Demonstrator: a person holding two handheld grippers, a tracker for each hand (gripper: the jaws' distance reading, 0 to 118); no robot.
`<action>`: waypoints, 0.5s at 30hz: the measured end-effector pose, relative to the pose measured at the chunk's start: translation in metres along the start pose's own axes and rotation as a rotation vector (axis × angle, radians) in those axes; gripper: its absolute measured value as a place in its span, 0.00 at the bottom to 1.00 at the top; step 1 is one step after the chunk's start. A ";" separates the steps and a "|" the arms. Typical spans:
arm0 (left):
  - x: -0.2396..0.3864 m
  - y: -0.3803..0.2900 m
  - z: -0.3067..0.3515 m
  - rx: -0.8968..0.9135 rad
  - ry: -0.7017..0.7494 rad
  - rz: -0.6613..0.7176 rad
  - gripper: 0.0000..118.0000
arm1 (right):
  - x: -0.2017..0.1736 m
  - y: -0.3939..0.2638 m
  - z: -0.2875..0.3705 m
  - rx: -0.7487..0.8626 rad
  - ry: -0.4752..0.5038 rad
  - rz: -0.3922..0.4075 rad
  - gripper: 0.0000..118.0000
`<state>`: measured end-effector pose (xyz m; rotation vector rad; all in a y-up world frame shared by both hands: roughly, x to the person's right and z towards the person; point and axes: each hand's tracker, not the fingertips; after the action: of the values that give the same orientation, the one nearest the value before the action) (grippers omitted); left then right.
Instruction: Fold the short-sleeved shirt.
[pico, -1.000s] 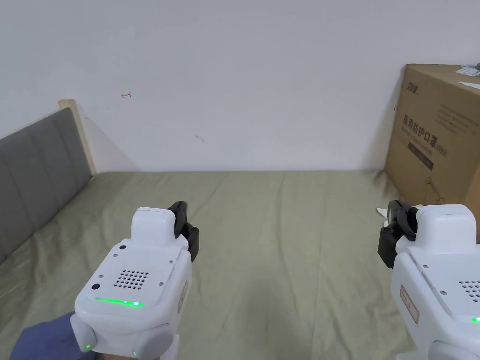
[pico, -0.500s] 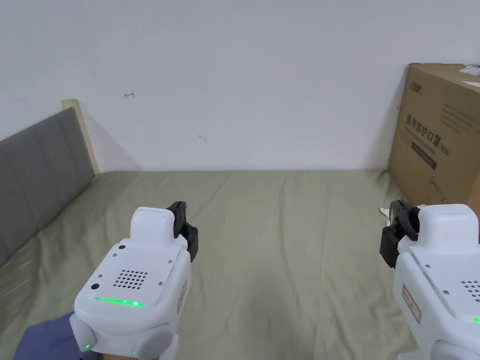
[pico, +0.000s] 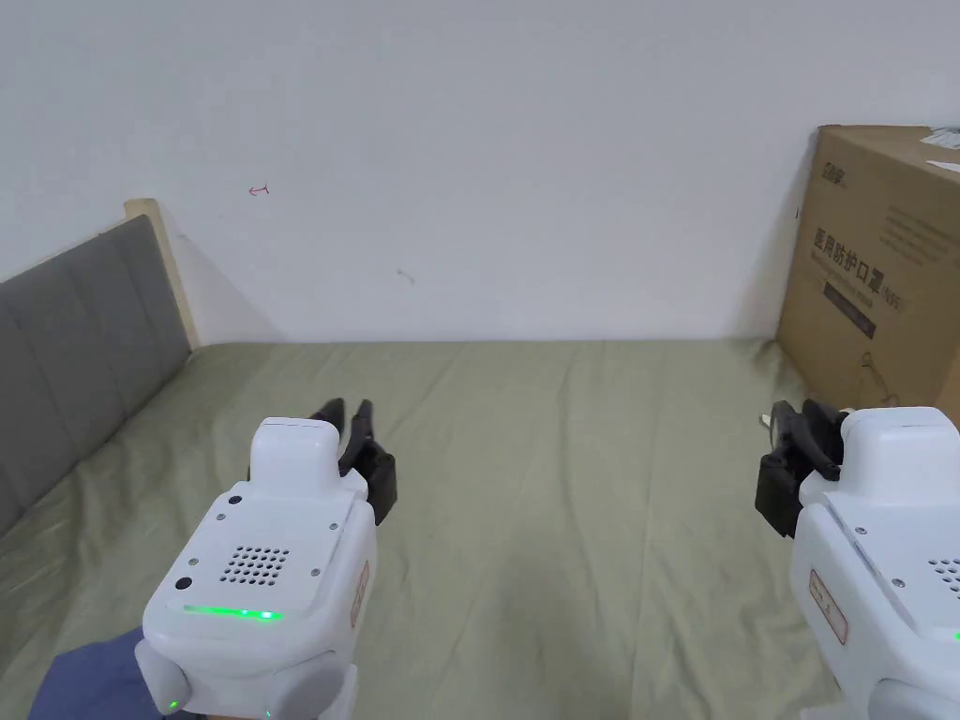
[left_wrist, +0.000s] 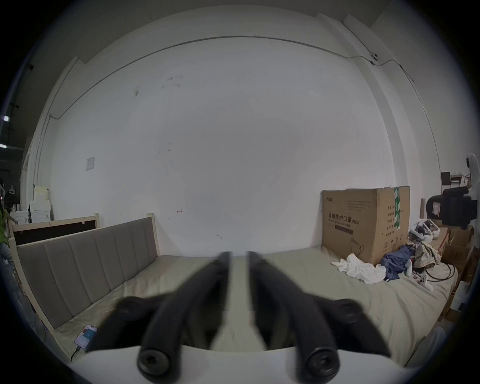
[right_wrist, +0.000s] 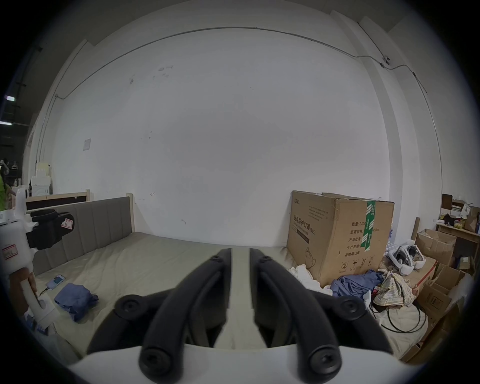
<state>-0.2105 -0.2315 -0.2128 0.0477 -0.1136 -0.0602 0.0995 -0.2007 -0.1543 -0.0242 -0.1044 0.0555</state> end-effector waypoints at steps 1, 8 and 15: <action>-0.001 0.000 0.000 0.009 0.000 0.010 0.51 | 0.000 0.000 0.000 -0.002 -0.001 0.001 0.25; -0.002 0.001 -0.002 -0.007 0.010 0.011 1.00 | 0.001 -0.001 -0.002 -0.004 -0.018 -0.008 1.00; -0.002 -0.005 0.004 -0.004 0.007 0.005 1.00 | -0.001 -0.002 -0.001 -0.011 -0.016 -0.018 1.00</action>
<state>-0.2135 -0.2364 -0.2095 0.0434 -0.1066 -0.0553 0.0984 -0.2032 -0.1549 -0.0341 -0.1214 0.0374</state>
